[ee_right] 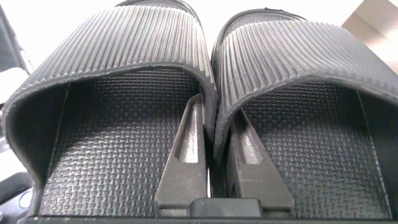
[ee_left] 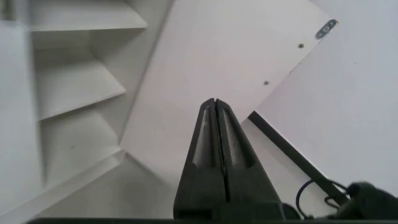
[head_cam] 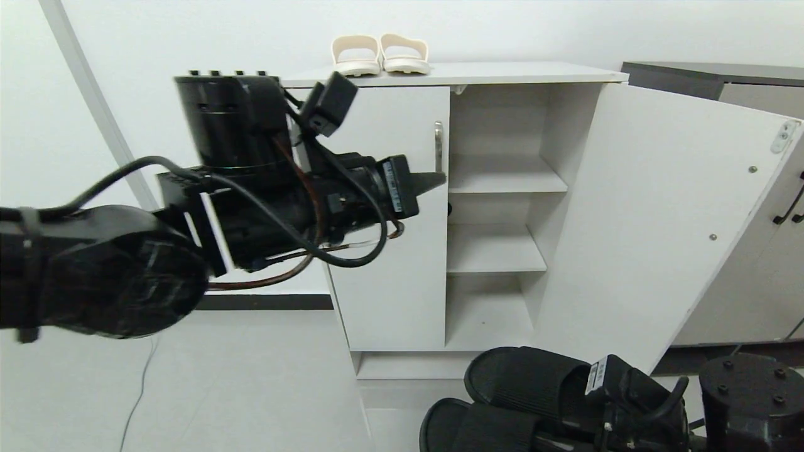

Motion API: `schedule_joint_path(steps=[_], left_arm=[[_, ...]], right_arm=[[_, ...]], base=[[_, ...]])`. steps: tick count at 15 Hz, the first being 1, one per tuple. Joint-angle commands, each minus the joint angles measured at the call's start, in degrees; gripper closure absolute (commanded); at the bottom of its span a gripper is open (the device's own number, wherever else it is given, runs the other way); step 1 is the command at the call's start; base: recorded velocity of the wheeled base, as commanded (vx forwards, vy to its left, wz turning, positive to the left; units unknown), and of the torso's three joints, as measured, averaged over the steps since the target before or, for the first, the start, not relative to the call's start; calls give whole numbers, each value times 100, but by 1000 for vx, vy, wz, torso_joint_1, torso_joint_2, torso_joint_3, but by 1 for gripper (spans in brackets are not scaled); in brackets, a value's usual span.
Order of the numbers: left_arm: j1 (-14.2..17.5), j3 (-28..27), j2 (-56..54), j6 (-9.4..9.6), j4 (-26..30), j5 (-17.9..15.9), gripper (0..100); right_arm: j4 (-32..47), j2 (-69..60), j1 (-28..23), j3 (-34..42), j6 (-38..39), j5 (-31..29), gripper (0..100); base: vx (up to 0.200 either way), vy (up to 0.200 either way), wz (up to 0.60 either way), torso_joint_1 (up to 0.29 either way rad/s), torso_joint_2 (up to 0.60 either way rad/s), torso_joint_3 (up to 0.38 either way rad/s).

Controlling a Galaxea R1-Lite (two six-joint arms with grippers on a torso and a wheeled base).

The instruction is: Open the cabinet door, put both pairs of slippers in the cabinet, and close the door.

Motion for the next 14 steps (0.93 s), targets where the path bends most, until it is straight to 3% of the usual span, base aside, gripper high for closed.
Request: schedule_joint_path(steps=[1,3,6,7,8,9,12,14], left_arm=[[537,1689,-2164,12,60,16,100],[616,2480,-3543,47,693,429,100],[695,3236,-5336,495,2205,1405,100],[783,3385,-5591,574,2398,1510,100],[1389,3763,-6250,821,2679,1598,100],[1776,4027,-6690,856,2723,1651,100],[2681,4950,-7701,1093,2732,2020,100],[3068,5556,-8175,1445,2732,2222,100]], right_arm=[[-40,67,-33,-4,1,-9,100],[-58,85,-42,-4,1,0,100],[-67,102,-51,-12,10,-9,100],[-67,102,-51,-12,10,-9,100],[-67,137,-68,-30,18,-18,100],[-67,155,-95,-39,18,-18,100],[-93,173,-130,-30,18,-18,100],[-93,173,-130,-30,10,-18,100]], base=[[0,0,0,0,0,0],[0,0,0,0,0,0],[0,0,0,0,0,0],[0,0,0,0,0,0],[0,0,0,0,0,0],[0,0,0,0,0,0],[0,0,0,0,0,0],[0,0,0,0,0,0]])
